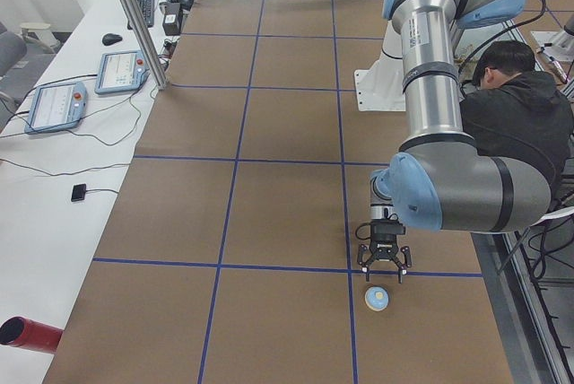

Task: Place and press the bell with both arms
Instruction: 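Close the left gripper around the blue bell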

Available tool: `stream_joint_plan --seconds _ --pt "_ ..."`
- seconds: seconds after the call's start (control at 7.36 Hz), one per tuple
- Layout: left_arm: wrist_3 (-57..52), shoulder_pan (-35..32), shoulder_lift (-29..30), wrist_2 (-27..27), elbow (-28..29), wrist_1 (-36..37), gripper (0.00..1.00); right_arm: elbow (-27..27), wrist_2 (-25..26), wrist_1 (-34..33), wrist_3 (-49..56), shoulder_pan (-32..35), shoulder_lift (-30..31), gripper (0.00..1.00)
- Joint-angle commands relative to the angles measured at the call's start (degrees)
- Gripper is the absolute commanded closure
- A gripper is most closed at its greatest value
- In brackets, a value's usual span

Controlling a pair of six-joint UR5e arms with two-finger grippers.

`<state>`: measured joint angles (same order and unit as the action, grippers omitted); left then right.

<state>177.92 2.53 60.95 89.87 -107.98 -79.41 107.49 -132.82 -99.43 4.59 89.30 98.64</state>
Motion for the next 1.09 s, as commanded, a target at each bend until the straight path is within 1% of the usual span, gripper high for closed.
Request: stream_joint_plan --seconds 0.0,0.41,0.95 --pt "-0.91 -0.07 -0.82 -0.13 1.63 -2.85 0.00 -0.09 -0.07 -0.07 0.07 0.00 0.06 0.00" --pt "-3.27 -0.34 -1.09 -0.13 1.81 -3.47 0.00 -0.09 -0.07 0.02 0.25 0.00 -0.03 0.00" --pt "-4.50 -0.60 -1.00 -0.39 6.10 -8.12 0.00 0.08 -0.07 0.02 0.33 0.00 -0.03 0.00"
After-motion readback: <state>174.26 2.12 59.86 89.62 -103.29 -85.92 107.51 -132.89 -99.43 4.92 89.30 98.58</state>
